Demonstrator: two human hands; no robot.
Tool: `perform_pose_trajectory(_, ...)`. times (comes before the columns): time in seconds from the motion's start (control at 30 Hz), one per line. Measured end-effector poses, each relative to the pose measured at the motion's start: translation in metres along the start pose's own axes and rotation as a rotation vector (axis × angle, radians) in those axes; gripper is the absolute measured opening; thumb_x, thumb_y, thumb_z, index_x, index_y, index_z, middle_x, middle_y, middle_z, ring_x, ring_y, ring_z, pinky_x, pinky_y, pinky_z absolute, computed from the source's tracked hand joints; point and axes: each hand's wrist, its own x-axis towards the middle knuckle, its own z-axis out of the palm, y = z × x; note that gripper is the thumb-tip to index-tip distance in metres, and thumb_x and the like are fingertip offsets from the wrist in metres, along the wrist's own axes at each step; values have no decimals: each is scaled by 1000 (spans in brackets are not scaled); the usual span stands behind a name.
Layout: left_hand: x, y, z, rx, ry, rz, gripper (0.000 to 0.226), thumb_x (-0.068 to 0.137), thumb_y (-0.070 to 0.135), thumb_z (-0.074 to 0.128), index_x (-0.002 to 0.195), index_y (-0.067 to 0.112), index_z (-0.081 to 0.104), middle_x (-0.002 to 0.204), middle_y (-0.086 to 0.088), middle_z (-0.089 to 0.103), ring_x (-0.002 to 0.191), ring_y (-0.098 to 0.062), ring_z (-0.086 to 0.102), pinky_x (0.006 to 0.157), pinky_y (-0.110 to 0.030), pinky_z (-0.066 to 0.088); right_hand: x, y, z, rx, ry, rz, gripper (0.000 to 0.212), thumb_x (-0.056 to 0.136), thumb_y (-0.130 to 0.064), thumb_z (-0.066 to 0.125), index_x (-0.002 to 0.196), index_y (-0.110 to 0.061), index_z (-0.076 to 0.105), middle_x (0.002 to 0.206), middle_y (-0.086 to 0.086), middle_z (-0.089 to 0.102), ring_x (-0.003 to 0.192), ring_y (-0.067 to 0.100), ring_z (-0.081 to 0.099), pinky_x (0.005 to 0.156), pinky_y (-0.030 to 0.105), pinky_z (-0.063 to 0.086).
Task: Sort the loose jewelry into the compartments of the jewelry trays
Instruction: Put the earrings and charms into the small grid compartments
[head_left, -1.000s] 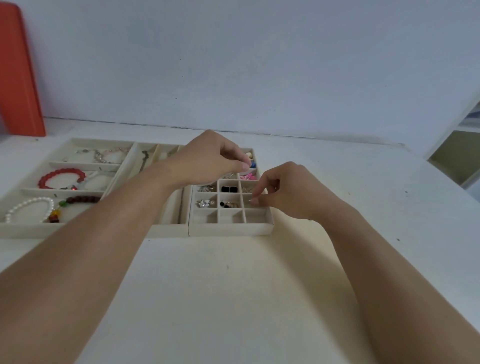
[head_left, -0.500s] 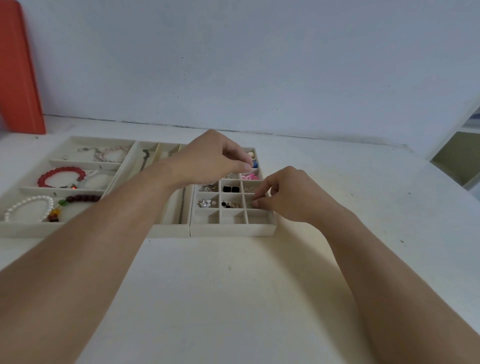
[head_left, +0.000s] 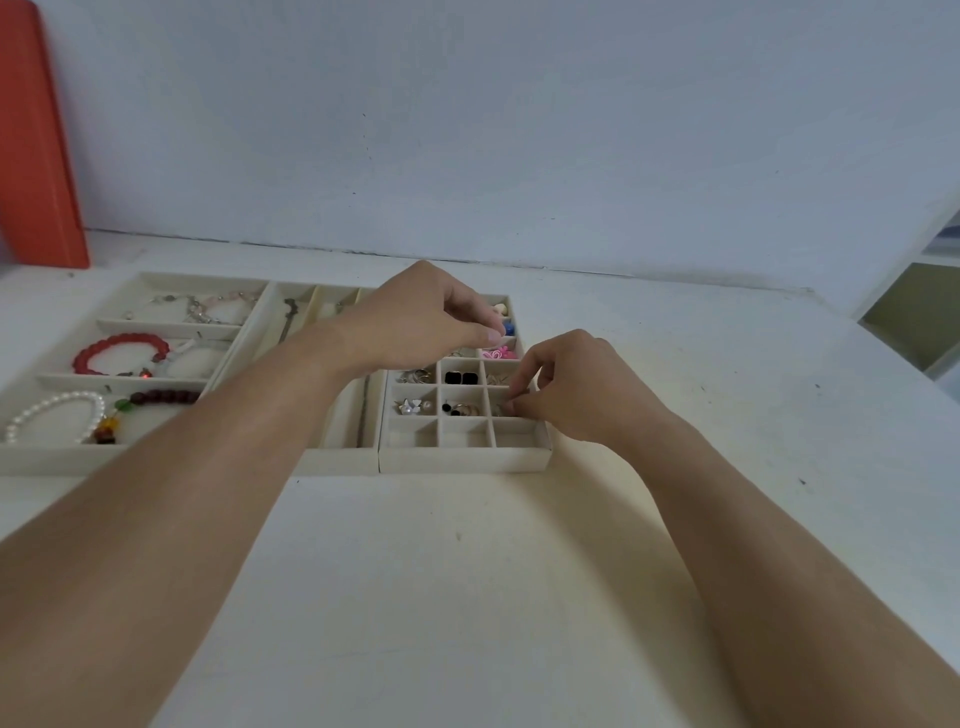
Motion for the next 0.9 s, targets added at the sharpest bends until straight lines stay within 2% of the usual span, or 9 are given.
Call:
perform_pose_trajectory(0.27,0,-1,0,6,-3,0,8,85,28,79,93,26,82,104,17,76,103,8,65,92,-15,47,-3,-6,4,-55,42,21,16,75,-28,82,66,-33,70,69,-10,61,65,13,59,58,26,38)
perform_pose_trajectory(0.4,0,-1,1,8,-6,0,8,85,28,79,92,27,82,105,18,76,104,12,62,91,-13,43,-4,-7,6,-77,68,23,21,75,-36,84,65,-36,66,71,-12,58,65,5,53,56,26,33)
perform_pose_trajectory(0.47,0,-1,0,17,6,-3,7,86,29,78,91,29,82,102,20,75,102,11,64,89,-17,46,-4,-8,3,-71,67,22,20,75,-37,85,67,-35,67,67,-12,57,62,4,52,54,26,32)
perform_pose_trajectory(0.53,0,0,-1,17,11,-14,7,88,28,77,92,30,82,101,21,75,103,1,67,92,-27,52,-4,-7,-2,-56,76,19,17,76,-36,84,68,-35,69,62,-12,56,59,7,54,54,25,34)
perform_pose_trajectory(0.63,-1,2,-1,20,-5,-19,14,93,21,70,98,28,80,106,17,75,111,-2,65,102,-31,49,-3,-4,-12,-7,132,14,14,80,-38,81,72,-35,71,60,-11,57,54,8,54,55,25,38)
perform_pose_trajectory(0.7,-2,3,0,21,-33,-8,22,98,15,63,108,27,78,101,13,77,113,-3,64,105,-34,47,-3,-2,-17,52,201,3,13,82,-39,80,74,-33,71,58,-11,57,50,6,52,55,26,39)
perform_pose_trajectory(0.77,-4,4,0,18,-63,1,32,101,14,57,125,31,70,93,14,78,107,3,64,100,-30,48,-2,-2,-20,121,267,-25,10,84,-38,77,77,-34,72,61,-9,59,46,5,49,51,25,41)
perform_pose_trajectory(0.83,-4,6,1,30,-102,-10,51,102,16,56,147,39,46,91,16,77,108,1,63,90,-23,47,-3,-4,-21,196,275,-67,10,88,-34,75,81,-39,71,72,-8,65,47,7,49,47,19,42)
perform_pose_trajectory(0.9,-4,7,3,46,-148,-39,70,101,19,57,156,44,22,93,17,77,112,-1,61,89,-15,40,-3,-6,-20,221,224,-107,9,92,-34,72,94,-43,72,82,-12,68,52,9,52,49,12,40)
